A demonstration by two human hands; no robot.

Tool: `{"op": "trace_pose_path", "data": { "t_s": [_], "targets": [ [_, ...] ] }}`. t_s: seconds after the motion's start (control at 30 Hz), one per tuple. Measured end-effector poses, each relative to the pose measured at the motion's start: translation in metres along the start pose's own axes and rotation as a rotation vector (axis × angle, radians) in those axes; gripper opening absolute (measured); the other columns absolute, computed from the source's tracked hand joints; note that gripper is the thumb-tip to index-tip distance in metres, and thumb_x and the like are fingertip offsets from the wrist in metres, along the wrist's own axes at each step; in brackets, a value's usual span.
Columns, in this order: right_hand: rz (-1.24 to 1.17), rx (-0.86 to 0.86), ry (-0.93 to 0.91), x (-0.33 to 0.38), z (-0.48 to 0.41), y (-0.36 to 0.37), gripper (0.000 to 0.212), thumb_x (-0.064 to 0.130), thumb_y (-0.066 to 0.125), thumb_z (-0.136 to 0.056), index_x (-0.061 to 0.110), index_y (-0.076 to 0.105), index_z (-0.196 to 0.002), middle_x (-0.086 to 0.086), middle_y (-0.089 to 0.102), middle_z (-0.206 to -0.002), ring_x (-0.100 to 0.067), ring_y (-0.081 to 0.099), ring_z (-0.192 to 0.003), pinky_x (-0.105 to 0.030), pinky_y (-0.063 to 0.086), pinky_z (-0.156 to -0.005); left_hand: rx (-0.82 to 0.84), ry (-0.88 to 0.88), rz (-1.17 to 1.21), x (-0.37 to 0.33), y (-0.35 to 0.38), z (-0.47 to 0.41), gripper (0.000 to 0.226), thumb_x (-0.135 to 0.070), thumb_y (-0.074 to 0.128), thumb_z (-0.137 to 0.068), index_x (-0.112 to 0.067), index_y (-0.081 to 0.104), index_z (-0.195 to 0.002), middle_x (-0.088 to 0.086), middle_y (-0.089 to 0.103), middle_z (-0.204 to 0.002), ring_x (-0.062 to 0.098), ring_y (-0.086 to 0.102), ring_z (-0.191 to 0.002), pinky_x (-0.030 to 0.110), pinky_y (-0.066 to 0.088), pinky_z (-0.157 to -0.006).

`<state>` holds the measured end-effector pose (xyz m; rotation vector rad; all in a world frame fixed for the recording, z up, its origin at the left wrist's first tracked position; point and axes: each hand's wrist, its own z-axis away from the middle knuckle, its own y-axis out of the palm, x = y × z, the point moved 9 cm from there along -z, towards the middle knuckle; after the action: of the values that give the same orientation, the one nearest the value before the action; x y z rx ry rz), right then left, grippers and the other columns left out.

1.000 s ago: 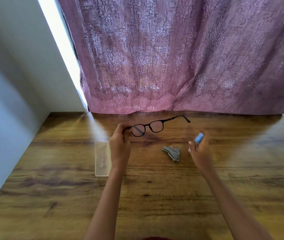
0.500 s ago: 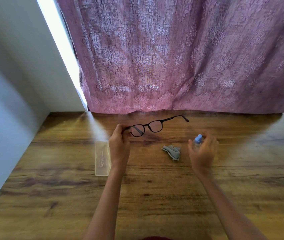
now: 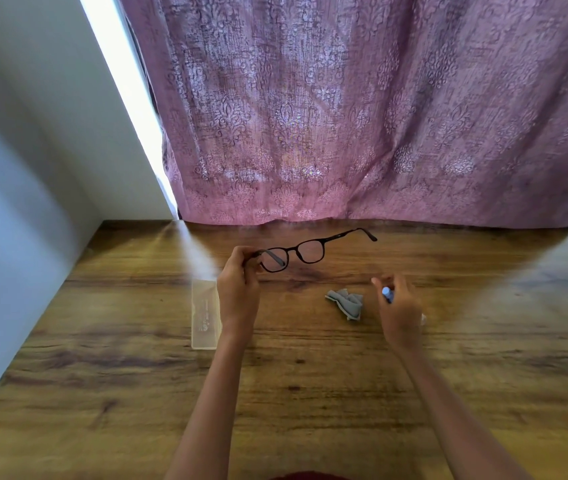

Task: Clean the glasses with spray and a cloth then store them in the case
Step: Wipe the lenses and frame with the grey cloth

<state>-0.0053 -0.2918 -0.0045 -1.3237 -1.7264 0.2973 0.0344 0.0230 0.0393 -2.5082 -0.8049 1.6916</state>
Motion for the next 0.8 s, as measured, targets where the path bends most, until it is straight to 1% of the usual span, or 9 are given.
{"op": "trace_pose_path", "data": {
  "t_s": [0.07,0.17,0.33,0.43,0.53,0.6,0.67,0.73,0.8],
  "targets": [
    [-0.048,0.005,0.039,-0.006,-0.007,-0.001,0.017,0.014,0.067,-0.089,0.004,0.059,-0.078,-0.004,0.051,-0.064,-0.012,0.042,-0.056,-0.019,0.027,-0.052,0.0,0.016,-0.01,-0.002,0.001,0.0,0.02,0.002,0.053,-0.089,-0.017,0.057,-0.093,0.0,0.068,-0.086,0.014,0.064,-0.08,0.032,0.051,-0.071],
    [-0.19,-0.012,0.119,-0.013,-0.016,-0.002,0.029,0.016,0.062,-0.092,0.018,0.045,-0.069,0.006,0.04,-0.061,-0.011,0.035,-0.054,-0.016,0.023,-0.051,0.009,0.033,-0.014,-0.005,0.005,-0.001,0.018,0.002,0.053,-0.089,-0.015,0.058,-0.094,-0.001,0.068,-0.086,0.012,0.063,-0.079,0.031,0.051,-0.07],
    [-0.446,-0.064,0.406,-0.038,-0.015,0.005,0.039,0.029,0.057,-0.095,0.008,0.041,-0.066,-0.005,0.04,-0.058,-0.015,0.037,-0.051,-0.021,0.033,-0.048,0.011,0.038,-0.009,-0.006,0.005,-0.001,0.018,0.001,0.054,-0.089,-0.016,0.058,-0.093,-0.002,0.068,-0.085,0.01,0.063,-0.079,0.03,0.051,-0.07],
    [-0.482,-0.066,0.441,-0.041,-0.013,0.005,0.041,0.029,0.057,-0.095,0.01,0.037,-0.065,0.003,0.034,-0.055,-0.006,0.033,-0.047,-0.013,0.033,-0.045,0.004,0.042,-0.018,-0.006,0.004,-0.002,0.019,0.0,0.054,-0.089,-0.018,0.058,-0.093,-0.003,0.068,-0.086,0.009,0.063,-0.079,0.029,0.05,-0.07],
    [-0.497,-0.065,0.438,-0.042,-0.012,0.005,0.041,0.027,0.059,-0.094,0.01,0.038,-0.063,0.004,0.035,-0.053,-0.003,0.04,-0.044,-0.01,0.033,-0.043,0.013,0.044,-0.01,-0.005,0.005,-0.002,0.018,0.0,0.054,-0.089,-0.018,0.058,-0.093,-0.003,0.068,-0.086,0.011,0.063,-0.08,0.03,0.051,-0.07],
    [-0.489,-0.07,0.443,-0.044,-0.013,0.005,0.037,0.028,0.063,-0.092,0.004,0.048,-0.068,0.001,0.043,-0.056,-0.005,0.041,-0.047,-0.009,0.035,-0.044,0.015,0.046,-0.009,-0.005,0.005,-0.001,0.019,0.0,0.054,-0.089,-0.018,0.058,-0.093,-0.003,0.068,-0.086,0.012,0.064,-0.08,0.031,0.051,-0.071],
    [-0.507,-0.063,0.457,-0.044,-0.013,0.006,0.027,0.032,0.068,-0.087,0.01,0.054,-0.081,0.002,0.052,-0.067,-0.006,0.046,-0.056,-0.009,0.038,-0.05,0.013,0.044,-0.007,-0.005,0.005,-0.001,0.019,0.001,0.053,-0.089,-0.017,0.058,-0.093,-0.002,0.068,-0.086,0.012,0.064,-0.081,0.033,0.052,-0.071],
    [-0.462,-0.065,0.459,-0.043,-0.014,0.004,0.029,0.035,0.073,-0.082,0.016,0.052,-0.089,-0.002,0.055,-0.079,-0.011,0.047,-0.067,-0.013,0.039,-0.059,0.012,0.034,-0.007,-0.003,0.005,-0.002,0.02,0.002,0.052,-0.088,-0.017,0.058,-0.093,-0.002,0.068,-0.087,0.012,0.063,-0.08,0.033,0.051,-0.071],
    [-0.342,-0.099,0.379,-0.034,-0.019,-0.005,0.034,0.034,0.075,-0.08,0.012,0.054,-0.096,-0.008,0.055,-0.09,-0.008,0.045,-0.079,-0.01,0.036,-0.068,0.01,0.029,-0.007,-0.002,0.005,-0.002,0.022,0.003,0.052,-0.088,-0.017,0.058,-0.093,-0.003,0.068,-0.086,0.012,0.063,-0.08,0.033,0.051,-0.071]
  ]
}}
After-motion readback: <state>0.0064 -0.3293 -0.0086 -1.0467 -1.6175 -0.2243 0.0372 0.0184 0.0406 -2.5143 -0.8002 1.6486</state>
